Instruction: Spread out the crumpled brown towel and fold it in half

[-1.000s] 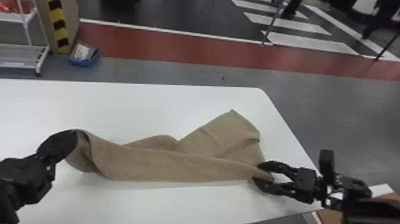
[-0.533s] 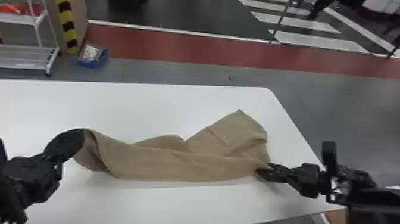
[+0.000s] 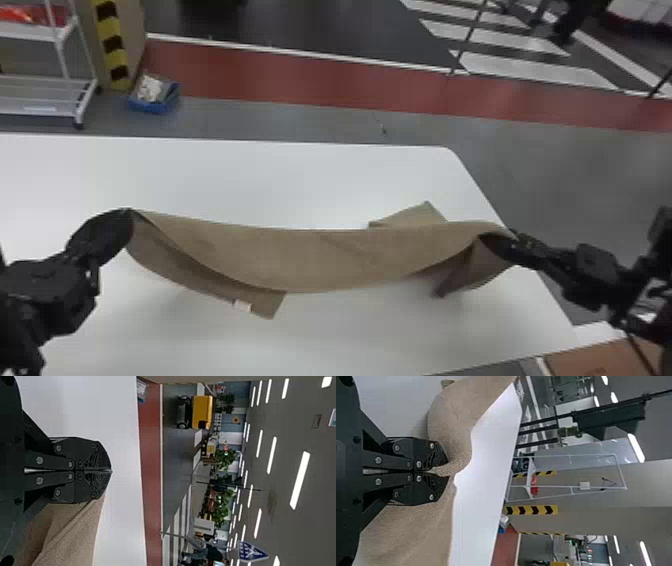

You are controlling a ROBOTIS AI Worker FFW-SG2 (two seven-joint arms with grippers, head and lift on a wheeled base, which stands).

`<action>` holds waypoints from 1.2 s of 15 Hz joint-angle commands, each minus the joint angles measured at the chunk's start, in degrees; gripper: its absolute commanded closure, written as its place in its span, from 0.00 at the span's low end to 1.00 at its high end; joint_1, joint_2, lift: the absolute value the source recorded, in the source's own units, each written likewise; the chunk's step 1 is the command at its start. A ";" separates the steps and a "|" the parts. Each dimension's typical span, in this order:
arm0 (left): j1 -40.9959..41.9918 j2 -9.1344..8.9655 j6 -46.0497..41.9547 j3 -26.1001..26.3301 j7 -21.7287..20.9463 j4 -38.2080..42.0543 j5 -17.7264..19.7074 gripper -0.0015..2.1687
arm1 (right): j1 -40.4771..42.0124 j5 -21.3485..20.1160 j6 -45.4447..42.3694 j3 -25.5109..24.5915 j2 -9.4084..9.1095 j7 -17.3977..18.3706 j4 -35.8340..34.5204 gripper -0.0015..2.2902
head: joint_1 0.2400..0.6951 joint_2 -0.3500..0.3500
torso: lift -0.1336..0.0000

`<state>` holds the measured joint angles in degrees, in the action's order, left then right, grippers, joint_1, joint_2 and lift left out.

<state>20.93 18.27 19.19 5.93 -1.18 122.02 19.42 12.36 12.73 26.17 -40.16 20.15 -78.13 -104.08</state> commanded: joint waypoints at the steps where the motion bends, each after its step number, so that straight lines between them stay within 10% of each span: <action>1: 0.34 0.01 -2.35 0.13 0.57 -0.03 0.18 0.95 | -0.67 4.59 7.02 -2.82 0.07 -0.19 -5.34 0.87 | 1.00 0.08 | 0.10; 6: 1.83 0.89 -9.74 -2.24 0.92 0.76 3.69 0.95 | -6.29 12.67 22.66 -4.75 0.60 -0.19 -11.41 0.87 | 1.00 0.11 | 0.10; 8: 2.53 1.33 -11.85 -3.03 0.39 0.59 4.75 0.95 | -8.75 8.89 26.00 -2.11 1.30 -0.19 -10.26 0.86 | 1.00 0.15 | 0.10; 11: 1.74 1.60 -12.20 -2.68 0.04 -0.82 4.75 0.95 | -16.66 -2.80 19.85 7.99 1.21 4.04 6.87 0.86 | 1.00 0.19 | 0.10; 15: 0.51 2.21 -11.85 -2.33 -0.67 -2.40 4.66 0.95 | -28.88 -7.54 7.19 13.97 1.65 10.90 32.71 0.86 | 1.00 0.19 | 0.10; 18: -0.01 2.30 -11.67 -2.33 -0.75 -3.19 4.66 0.95 | -31.34 -12.81 -4.76 19.51 1.91 20.21 40.89 0.61 | 1.00 0.18 | 0.10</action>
<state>21.20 20.55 7.46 3.60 -1.94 119.24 24.10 -18.31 2.93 26.96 -23.14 22.11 -60.19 -66.11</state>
